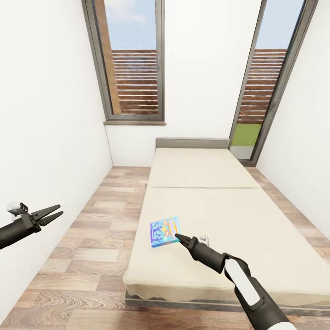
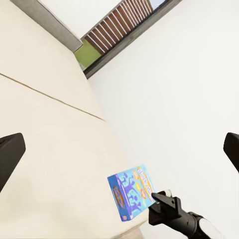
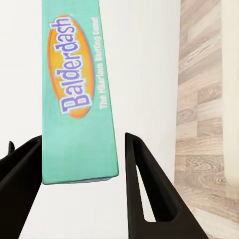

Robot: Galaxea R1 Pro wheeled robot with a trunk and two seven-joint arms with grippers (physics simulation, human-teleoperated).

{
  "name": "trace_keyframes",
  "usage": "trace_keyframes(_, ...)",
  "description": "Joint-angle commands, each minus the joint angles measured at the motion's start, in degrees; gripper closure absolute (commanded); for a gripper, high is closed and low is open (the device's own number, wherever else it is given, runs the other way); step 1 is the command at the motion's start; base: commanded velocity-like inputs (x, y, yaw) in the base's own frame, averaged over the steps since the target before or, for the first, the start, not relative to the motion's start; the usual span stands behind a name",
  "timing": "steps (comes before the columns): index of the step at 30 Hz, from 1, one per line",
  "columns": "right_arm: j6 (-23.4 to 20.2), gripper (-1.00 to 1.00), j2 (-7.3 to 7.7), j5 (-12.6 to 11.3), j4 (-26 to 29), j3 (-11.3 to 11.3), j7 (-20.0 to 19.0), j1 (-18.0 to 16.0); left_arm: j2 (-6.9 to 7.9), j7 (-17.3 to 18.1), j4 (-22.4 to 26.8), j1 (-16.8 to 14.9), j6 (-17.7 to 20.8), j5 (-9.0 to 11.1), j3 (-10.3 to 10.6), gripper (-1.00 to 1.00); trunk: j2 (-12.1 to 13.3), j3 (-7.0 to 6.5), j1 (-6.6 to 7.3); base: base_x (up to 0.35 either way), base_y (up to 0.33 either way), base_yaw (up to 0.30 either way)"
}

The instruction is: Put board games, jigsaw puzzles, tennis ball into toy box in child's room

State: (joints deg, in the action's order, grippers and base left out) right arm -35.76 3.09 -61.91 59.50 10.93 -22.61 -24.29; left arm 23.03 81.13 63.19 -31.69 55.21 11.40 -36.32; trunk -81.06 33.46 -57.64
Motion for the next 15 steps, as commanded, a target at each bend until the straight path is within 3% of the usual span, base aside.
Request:
trace_keyframes(1, -0.11, 1.0, 0.06, -0.11, 0.01, -0.08, -0.14, -0.01, 0.0, 0.17, 0.0, -0.04, 0.6, 0.02, -0.01, -1.0, 0.39, -0.13, 0.23, 0.0, 0.0, 0.0)
trace_keyframes(11, 1.52, 1.0, 0.17, -0.14, 0.43, -5.06, -0.49, 0.88, -0.09, 0.14, 0.0, -0.04, 0.63, 0.02, 0.1, -1.0, 4.4, -1.93, 2.42, 0.0, 0.0, 0.0)
trace_keyframes(15, 1.38, 1.0, 0.24, -0.14, 0.44, -5.88, -0.49, 0.91, -0.23, 0.09, 0.0, -0.04, 0.67, 0.02, 0.19, -1.0, 6.0, -2.64, 3.3, 0.0, 0.0, 0.0)
